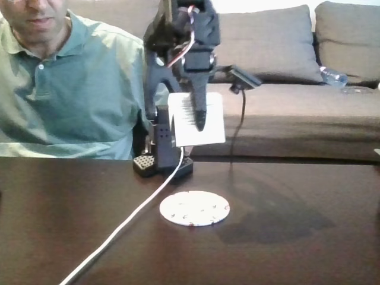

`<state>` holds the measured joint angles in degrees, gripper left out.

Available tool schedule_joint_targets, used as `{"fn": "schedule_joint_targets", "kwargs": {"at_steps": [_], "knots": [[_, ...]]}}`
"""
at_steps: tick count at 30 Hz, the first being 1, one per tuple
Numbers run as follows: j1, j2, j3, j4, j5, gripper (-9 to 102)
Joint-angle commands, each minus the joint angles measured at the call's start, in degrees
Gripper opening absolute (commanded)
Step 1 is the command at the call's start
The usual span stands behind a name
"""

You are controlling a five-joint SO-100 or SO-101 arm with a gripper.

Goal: Grasp a servo box and put it on the zirlivani.

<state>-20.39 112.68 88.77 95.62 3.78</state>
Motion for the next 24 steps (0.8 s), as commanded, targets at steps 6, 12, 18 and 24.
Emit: {"fn": "schedule_joint_targets", "kwargs": {"at_steps": [6,12,18,24], "knots": [[1.76,17.40,18.81,-7.47,-4.48,15],[1.85,18.63,27.25,-10.11,-7.91,15],[0.53,18.63,38.58,-20.13,-8.17,15],[0.26,17.93,42.19,-22.32,-10.55,15]]}}
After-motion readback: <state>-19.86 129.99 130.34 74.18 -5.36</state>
